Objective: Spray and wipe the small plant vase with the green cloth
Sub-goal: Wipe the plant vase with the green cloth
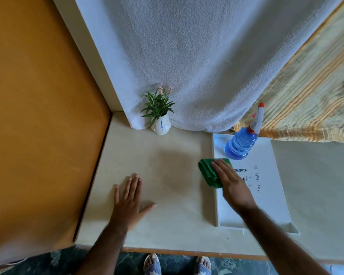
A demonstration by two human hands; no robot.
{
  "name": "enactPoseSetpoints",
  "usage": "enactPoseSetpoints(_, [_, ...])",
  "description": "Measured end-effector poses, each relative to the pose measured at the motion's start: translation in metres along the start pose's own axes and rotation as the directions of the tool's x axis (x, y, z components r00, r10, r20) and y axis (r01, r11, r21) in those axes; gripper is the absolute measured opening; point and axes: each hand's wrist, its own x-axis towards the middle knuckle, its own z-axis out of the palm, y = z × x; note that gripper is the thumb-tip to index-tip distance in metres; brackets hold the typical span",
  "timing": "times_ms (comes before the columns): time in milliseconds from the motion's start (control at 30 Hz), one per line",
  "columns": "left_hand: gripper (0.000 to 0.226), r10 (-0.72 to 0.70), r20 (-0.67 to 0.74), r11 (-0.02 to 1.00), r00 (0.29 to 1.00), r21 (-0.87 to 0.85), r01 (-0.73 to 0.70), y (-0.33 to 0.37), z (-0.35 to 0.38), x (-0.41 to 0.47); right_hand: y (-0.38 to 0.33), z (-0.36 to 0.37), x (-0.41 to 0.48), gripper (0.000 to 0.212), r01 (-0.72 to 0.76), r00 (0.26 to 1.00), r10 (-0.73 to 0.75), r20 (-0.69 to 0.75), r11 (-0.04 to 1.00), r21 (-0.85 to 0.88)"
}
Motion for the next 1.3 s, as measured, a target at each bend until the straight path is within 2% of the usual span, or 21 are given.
enactPoseSetpoints(133, [0.107, 0.023, -0.020, 1.000, 1.000, 0.003, -0.023, -0.001, -0.001, 0.002, -0.042, 0.023, 0.070, 0.050, 0.215, 0.976, -0.216, 0.017, 0.976, 0.041])
enactPoseSetpoints(200, [0.107, 0.027, -0.028, 1.000, 0.999, -0.001, -0.027, 0.000, -0.001, 0.001, -0.057, 0.036, 0.101, 0.052, 0.303, 0.952, -0.304, 0.038, 0.953, 0.023])
enactPoseSetpoints(267, [0.107, 0.029, -0.047, 0.999, 0.998, -0.014, -0.029, 0.001, 0.000, 0.001, -0.069, 0.047, 0.129, 0.056, 0.357, 0.933, -0.357, 0.049, 0.934, 0.001])
enactPoseSetpoints(367, [0.105, 0.028, -0.078, 0.999, 0.997, -0.027, -0.030, 0.003, -0.002, 0.001, -0.077, 0.064, 0.163, 0.046, 0.428, 0.903, -0.426, 0.055, 0.903, -0.042])
enactPoseSetpoints(467, [0.105, 0.016, -0.082, 1.000, 0.997, -0.015, -0.018, 0.003, -0.002, 0.000, -0.075, 0.076, 0.186, 0.043, 0.494, 0.869, -0.491, 0.063, 0.868, -0.054])
enactPoseSetpoints(800, [0.106, 0.014, -0.090, 1.000, 0.996, -0.004, -0.014, 0.002, -0.004, -0.001, -0.059, 0.083, 0.220, 0.043, 0.608, 0.792, -0.596, 0.133, 0.790, -0.078])
enactPoseSetpoints(1033, [0.104, 0.007, -0.080, 1.000, 0.997, 0.001, -0.007, 0.002, -0.004, -0.002, -0.050, 0.089, 0.204, 0.049, 0.543, 0.820, -0.535, 0.202, 0.840, 0.019])
enactPoseSetpoints(1133, [0.105, 0.006, -0.074, 1.000, 0.997, 0.009, -0.006, 0.003, -0.004, -0.001, -0.055, 0.084, 0.203, 0.050, 0.536, 0.827, -0.536, 0.168, 0.843, 0.051])
enactPoseSetpoints(1300, [0.105, 0.004, -0.062, 1.000, 0.998, 0.019, -0.003, 0.003, -0.004, 0.000, -0.064, 0.083, 0.217, 0.043, 0.640, 0.762, -0.640, 0.102, 0.767, 0.037])
